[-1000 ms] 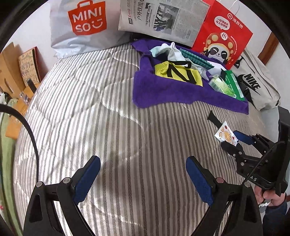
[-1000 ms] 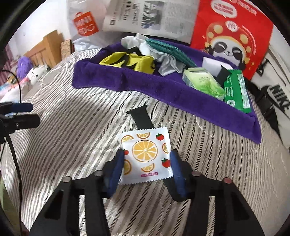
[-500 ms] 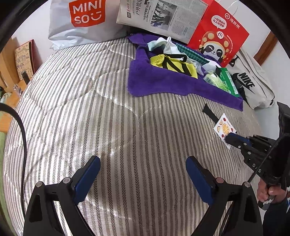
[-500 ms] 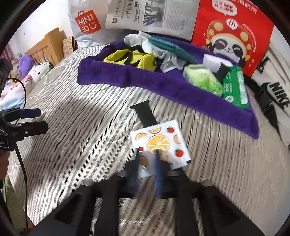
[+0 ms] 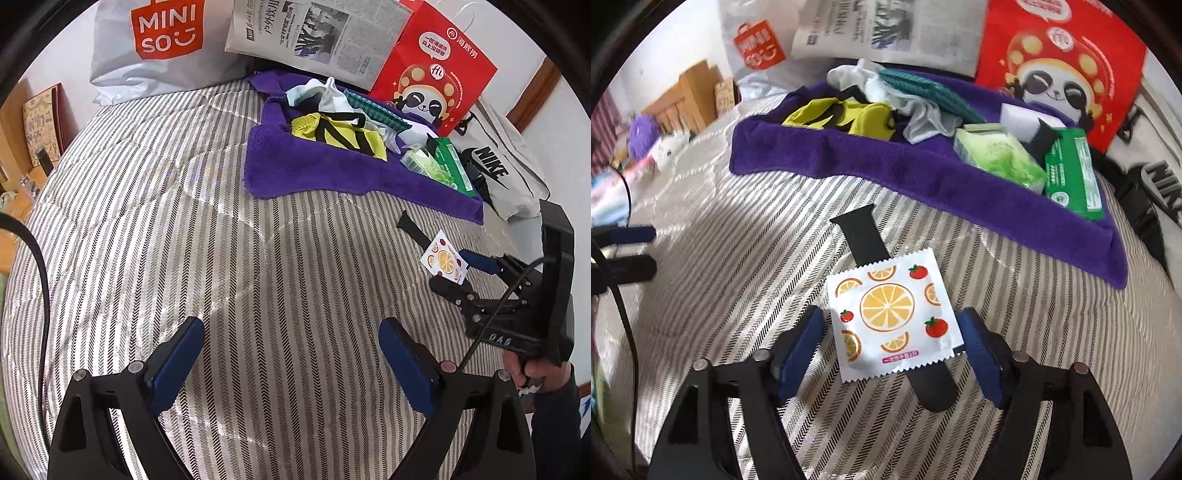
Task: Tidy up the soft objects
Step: 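Grasp the fruit-print sachet on the bed with the right tool, then lift the sachet with the right tool while the left tool grasps the black watch strap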
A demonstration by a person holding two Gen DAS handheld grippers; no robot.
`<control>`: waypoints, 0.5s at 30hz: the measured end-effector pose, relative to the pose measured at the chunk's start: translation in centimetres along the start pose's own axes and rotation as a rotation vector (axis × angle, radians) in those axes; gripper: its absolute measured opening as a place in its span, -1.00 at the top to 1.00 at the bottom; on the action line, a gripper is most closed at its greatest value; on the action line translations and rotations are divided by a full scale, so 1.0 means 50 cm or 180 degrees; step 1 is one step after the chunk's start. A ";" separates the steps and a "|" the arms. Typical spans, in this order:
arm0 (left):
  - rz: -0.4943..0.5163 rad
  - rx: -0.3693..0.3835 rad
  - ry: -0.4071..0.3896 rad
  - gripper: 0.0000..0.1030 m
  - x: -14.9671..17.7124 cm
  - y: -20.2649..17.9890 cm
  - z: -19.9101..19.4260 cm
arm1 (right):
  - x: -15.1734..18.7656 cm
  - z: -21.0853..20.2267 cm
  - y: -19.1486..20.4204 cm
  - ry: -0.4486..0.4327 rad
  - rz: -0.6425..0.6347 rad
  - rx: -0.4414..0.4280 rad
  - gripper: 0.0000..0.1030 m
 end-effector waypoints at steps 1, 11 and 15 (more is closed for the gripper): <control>0.0008 -0.0010 -0.0002 -0.85 0.001 0.000 -0.001 | 0.000 -0.003 0.002 0.0012 -0.0018 -0.0004 0.01; 0.0042 -0.0027 0.0068 -0.85 0.013 -0.007 0.009 | 0.003 -0.012 0.022 0.0057 -0.0145 0.0030 0.25; 0.0072 -0.0034 0.0085 -0.85 0.013 -0.010 0.008 | -0.002 -0.020 0.003 0.0055 0.0105 -0.0134 0.34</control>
Point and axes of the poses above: each gripper's, at about its wrist camera, not at the fingertips, and z roughly the way its jaws point, y to its left, x to its underside, the point moved 3 cm from there along z, roughly the way its jaws point, and after that the axes turned 12 degrees about -x, right-handed, at the moved point
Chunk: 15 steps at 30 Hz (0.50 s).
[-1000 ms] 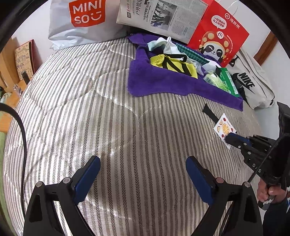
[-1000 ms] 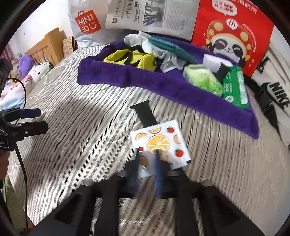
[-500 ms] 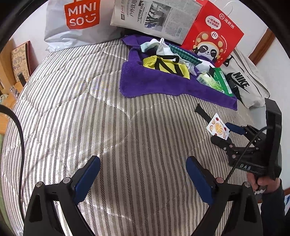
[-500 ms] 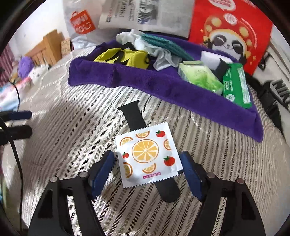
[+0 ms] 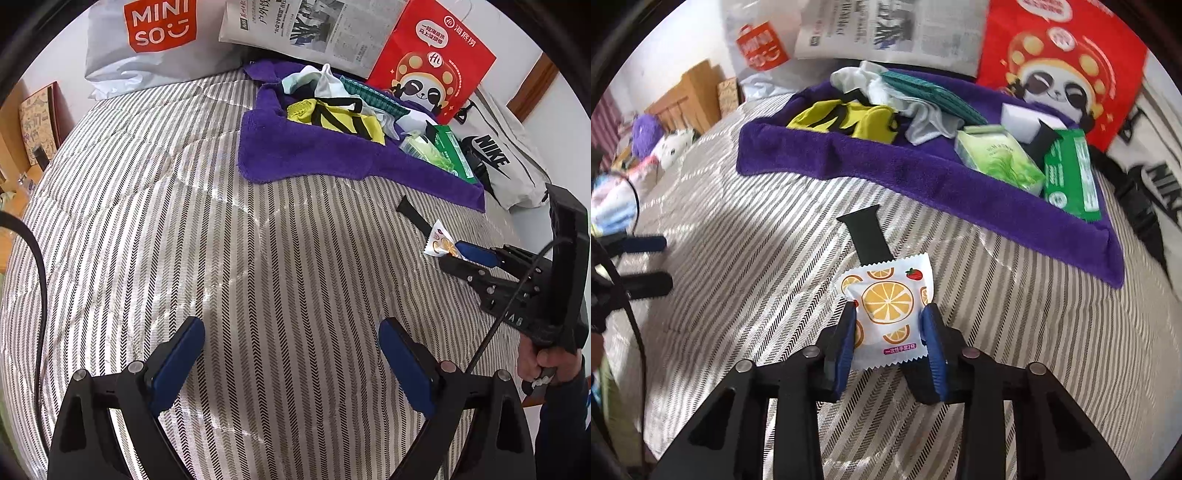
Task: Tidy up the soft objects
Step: 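Lift the sachet with the right tool while the left tool grasps the black watch strap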
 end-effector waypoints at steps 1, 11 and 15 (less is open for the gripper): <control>0.0001 0.0006 0.0002 -0.85 0.000 0.000 0.000 | 0.001 -0.004 -0.002 -0.0004 0.0050 -0.0078 0.36; 0.0017 0.0003 0.0025 -0.85 0.002 -0.012 -0.001 | 0.019 -0.063 -0.033 -0.0133 0.0173 0.0083 0.48; 0.0053 0.0032 0.0011 -0.85 -0.006 -0.031 -0.004 | 0.043 -0.097 -0.071 -0.0167 0.0243 0.0136 0.48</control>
Point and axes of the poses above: each gripper's, at about its wrist camera, not at the fingertips, and z roughly the way its jaws point, y to its left, x to its underside, the point moved 3 cm from there along z, roughly the way its jaws point, and after that the axes turned 12 degrees about -x, right-handed, at the moved point
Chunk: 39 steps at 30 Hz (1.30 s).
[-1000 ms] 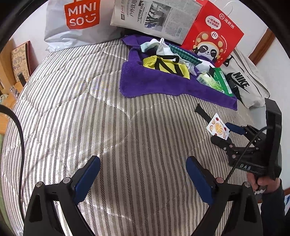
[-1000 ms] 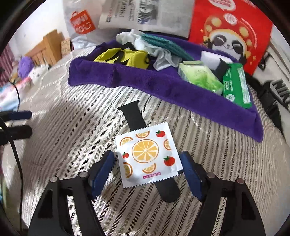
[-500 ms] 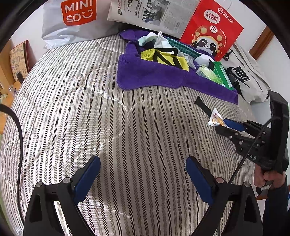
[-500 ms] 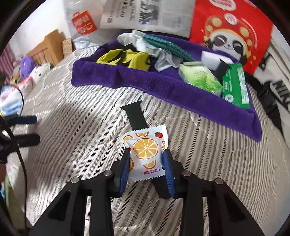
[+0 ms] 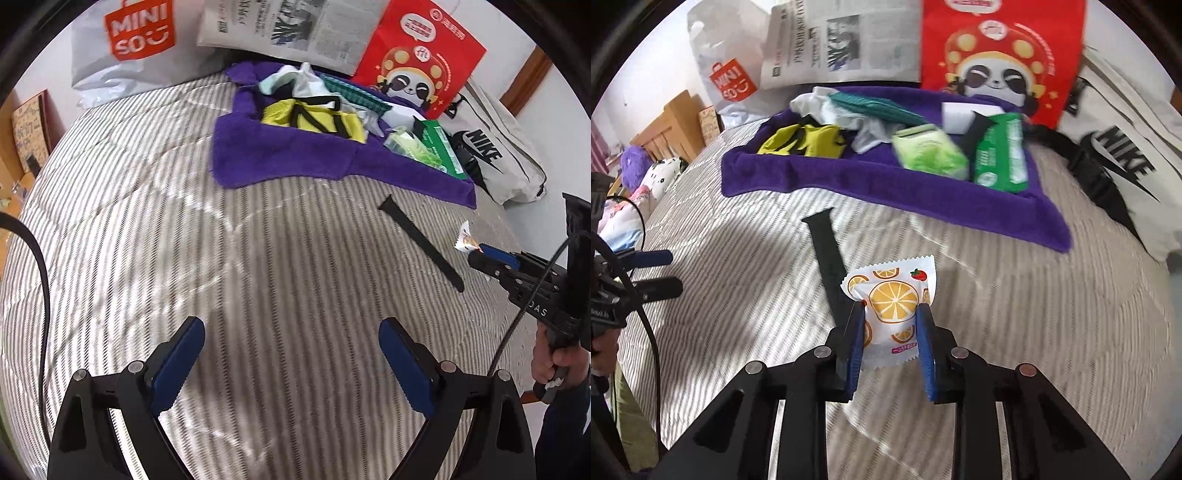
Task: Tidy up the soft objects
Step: 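Lift the sachet with the right tool while the left tool grasps the black watch strap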
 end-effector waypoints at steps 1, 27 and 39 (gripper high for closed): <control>0.0022 0.0004 -0.0002 -0.85 -0.004 -0.009 0.000 | 0.003 -0.004 -0.006 -0.0010 0.0012 0.0022 0.48; 0.0402 -0.0741 0.0074 -0.89 -0.084 -0.341 0.124 | 0.127 -0.131 -0.170 -0.0360 0.0476 0.0080 0.48; 0.0388 -0.0890 0.0158 -0.90 -0.050 -0.269 0.100 | 0.131 -0.137 -0.153 -0.0443 0.0454 0.0052 0.48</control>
Point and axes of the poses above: each gripper's, at about its wrist camera, not at the fingertips, and z roughly the way its jaws point, y to its left, x to its underside, the point moved 3 cm from there along z, roughly the way its jaws point, and after that the axes turned 12 degrees about -x, right-handed, at the moved point
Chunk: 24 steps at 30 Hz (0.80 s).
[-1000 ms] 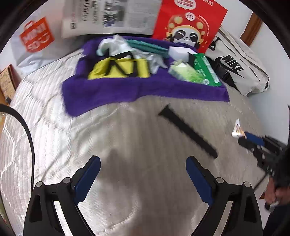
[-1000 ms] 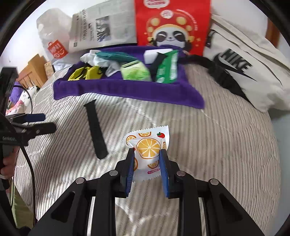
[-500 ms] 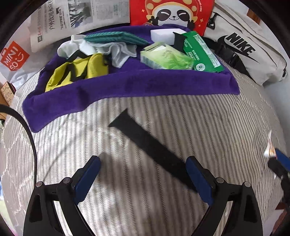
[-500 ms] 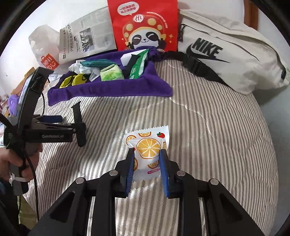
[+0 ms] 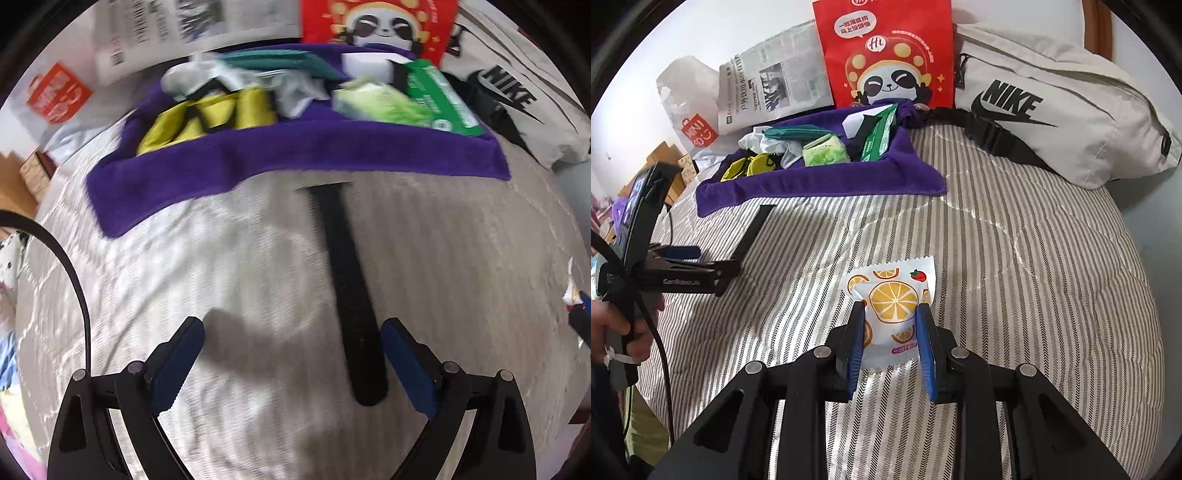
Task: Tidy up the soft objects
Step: 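Lift the sachet with the right tool while the left tool grasps the black watch strap, then carry the sachet and strap over the towel with both tools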
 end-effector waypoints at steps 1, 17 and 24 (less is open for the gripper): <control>-0.0027 -0.0024 0.0007 -0.89 0.007 0.017 0.001 | 0.000 0.001 0.001 0.0007 0.0007 -0.0022 0.48; 0.0291 0.0430 -0.0564 0.62 -0.008 -0.006 -0.020 | -0.003 0.012 0.007 0.0058 0.0037 -0.0048 0.48; 0.0356 0.0343 -0.0590 0.61 0.006 -0.006 -0.028 | -0.008 0.023 0.022 0.0104 0.0028 -0.0042 0.48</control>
Point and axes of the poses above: each gripper's, at about its wrist camera, not at the fingertips, and z roughly the way its jaws point, y to its left, x to its underside, the point moved 3 cm from there along z, roughly the way its jaws point, and after that the axes turned 12 degrees about -x, right-handed, at the moved point
